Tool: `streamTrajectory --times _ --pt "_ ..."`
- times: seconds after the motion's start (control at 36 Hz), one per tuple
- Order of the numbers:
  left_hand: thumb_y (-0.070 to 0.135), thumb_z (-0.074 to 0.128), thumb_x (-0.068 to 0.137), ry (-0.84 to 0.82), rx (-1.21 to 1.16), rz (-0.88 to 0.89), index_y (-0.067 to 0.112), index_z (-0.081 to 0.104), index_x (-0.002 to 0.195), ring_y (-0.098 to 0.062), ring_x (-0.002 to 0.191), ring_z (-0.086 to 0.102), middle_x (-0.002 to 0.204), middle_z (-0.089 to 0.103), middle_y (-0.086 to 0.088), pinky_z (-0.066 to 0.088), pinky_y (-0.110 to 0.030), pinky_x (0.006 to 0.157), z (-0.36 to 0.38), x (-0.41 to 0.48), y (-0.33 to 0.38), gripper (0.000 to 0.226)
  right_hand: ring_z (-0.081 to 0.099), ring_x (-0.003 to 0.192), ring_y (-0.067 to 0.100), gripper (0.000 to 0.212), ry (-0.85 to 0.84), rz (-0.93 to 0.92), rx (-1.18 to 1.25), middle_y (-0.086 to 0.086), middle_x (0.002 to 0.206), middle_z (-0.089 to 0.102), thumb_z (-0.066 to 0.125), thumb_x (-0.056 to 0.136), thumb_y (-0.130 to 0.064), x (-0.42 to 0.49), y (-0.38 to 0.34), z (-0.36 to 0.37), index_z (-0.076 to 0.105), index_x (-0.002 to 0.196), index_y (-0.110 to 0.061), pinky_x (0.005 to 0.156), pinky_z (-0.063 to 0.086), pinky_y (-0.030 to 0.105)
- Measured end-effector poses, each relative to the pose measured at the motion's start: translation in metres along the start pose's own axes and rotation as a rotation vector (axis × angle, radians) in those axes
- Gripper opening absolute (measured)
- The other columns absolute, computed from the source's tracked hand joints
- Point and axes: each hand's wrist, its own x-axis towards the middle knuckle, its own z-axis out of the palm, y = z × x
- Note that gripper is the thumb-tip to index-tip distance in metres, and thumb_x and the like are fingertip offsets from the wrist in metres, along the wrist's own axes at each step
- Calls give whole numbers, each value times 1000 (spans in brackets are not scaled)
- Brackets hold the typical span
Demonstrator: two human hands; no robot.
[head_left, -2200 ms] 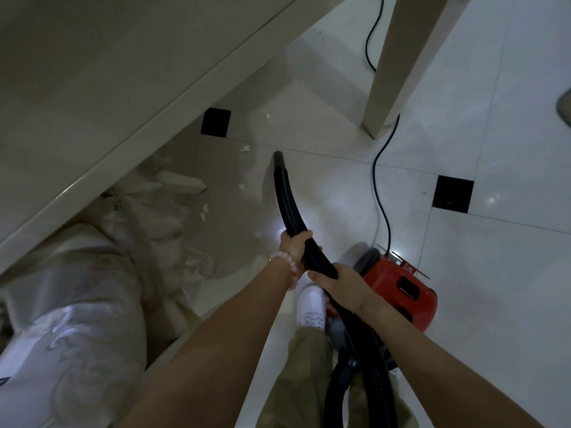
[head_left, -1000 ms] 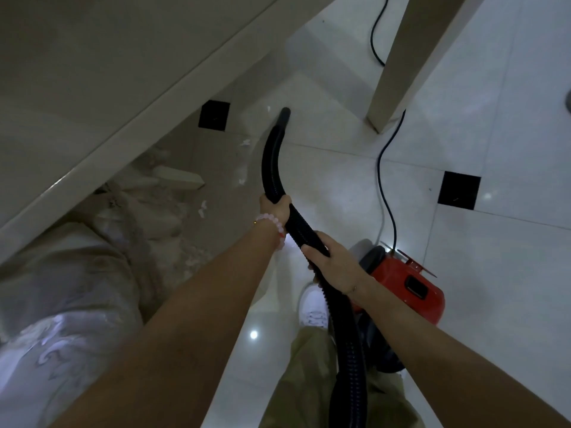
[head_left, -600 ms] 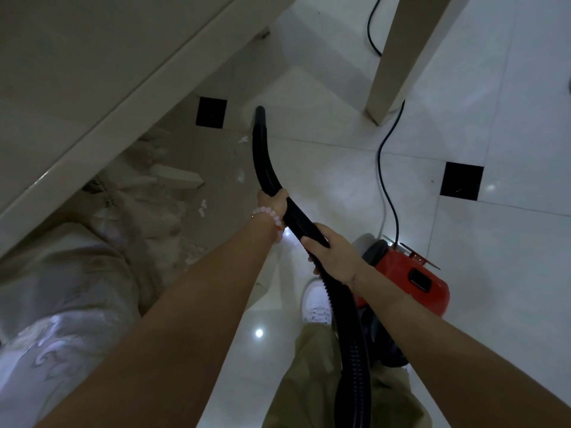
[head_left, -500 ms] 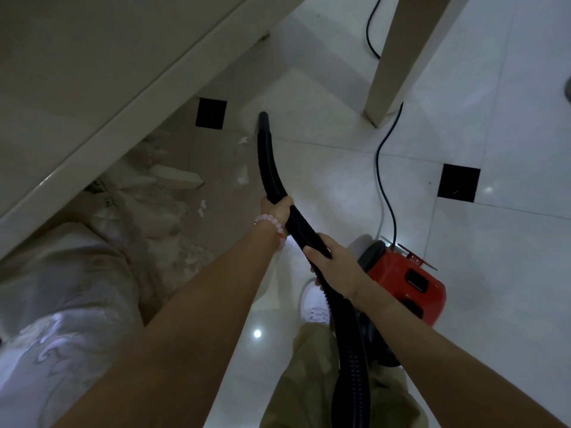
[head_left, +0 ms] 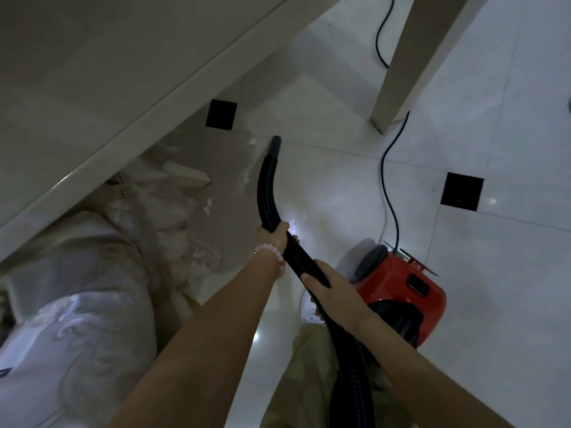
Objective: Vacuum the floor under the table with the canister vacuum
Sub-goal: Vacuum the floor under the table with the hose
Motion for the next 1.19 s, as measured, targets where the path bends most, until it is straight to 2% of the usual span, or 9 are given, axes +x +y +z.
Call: streamTrajectory --times 0.14,0.25,0.31,0.44,0.56,0.67,0.92,1.06,1.19 --pt "14 56 88 48 5 -2 4 47 92 -14 46 61 68 58 -12 52 -20 47 -16 6 -2 14 49 51 12 22 -41 12 -38 1 68 51 50 95 -35 6 1 6 55 112 -22 54 46 25" --pt "47 68 50 65 54 -18 -3 52 116 -33 99 67 117 65 -22 55 -42 90 -23 21 -13 84 53 53 16 25 -40 11 -68 4 69 53 51 93 -37 8 4 10 56 113 -23 57 50 30" --pt "43 67 72 34 96 -49 -1 41 135 -35 109 62 127 58 -18 50 -36 88 -23 15 -11 81 54 58 18 23 -36 17 -55 5 70 53 53 92 -36 7 7 11 57 111 -23 59 53 32" --pt "13 55 89 -4 26 -61 -1 48 114 -21 62 60 81 60 -15 54 -23 48 -22 5 -10 30 52 63 20 21 -35 36 22 3 69 51 54 94 -30 4 11 11 58 112 -20 59 53 34" --pt "9 55 89 -62 -13 -58 6 49 87 -20 53 58 67 54 -10 53 -24 47 -16 0 -3 7 49 54 13 18 -19 19 8 2 66 51 51 95 -29 2 7 11 56 110 -19 51 46 24" --pt "8 55 88 -62 27 2 4 48 93 -22 53 58 65 54 -11 52 -26 48 -10 4 2 10 47 51 11 17 3 20 12 1 66 51 49 96 -29 3 5 11 54 110 -22 48 43 22" --pt "14 60 80 -101 74 1 4 48 96 -27 63 62 69 59 -13 56 -52 84 -3 11 -1 22 49 56 12 14 3 36 9 0 67 51 49 96 -29 2 3 7 54 109 -26 50 45 24" --pt "6 54 88 -84 -19 -62 4 47 99 -22 55 58 68 55 -14 56 -29 53 -6 -5 -14 13 55 70 19 13 23 69 -4 2 75 55 51 95 -28 -10 7 6 56 107 -26 64 47 33" --pt "5 58 87 -70 -94 -117 -3 43 125 -21 50 57 72 53 -13 51 -25 44 -12 -30 -34 42 58 75 15 20 11 131 -57 13 94 66 56 91 -36 -34 13 7 56 111 -32 68 45 25"
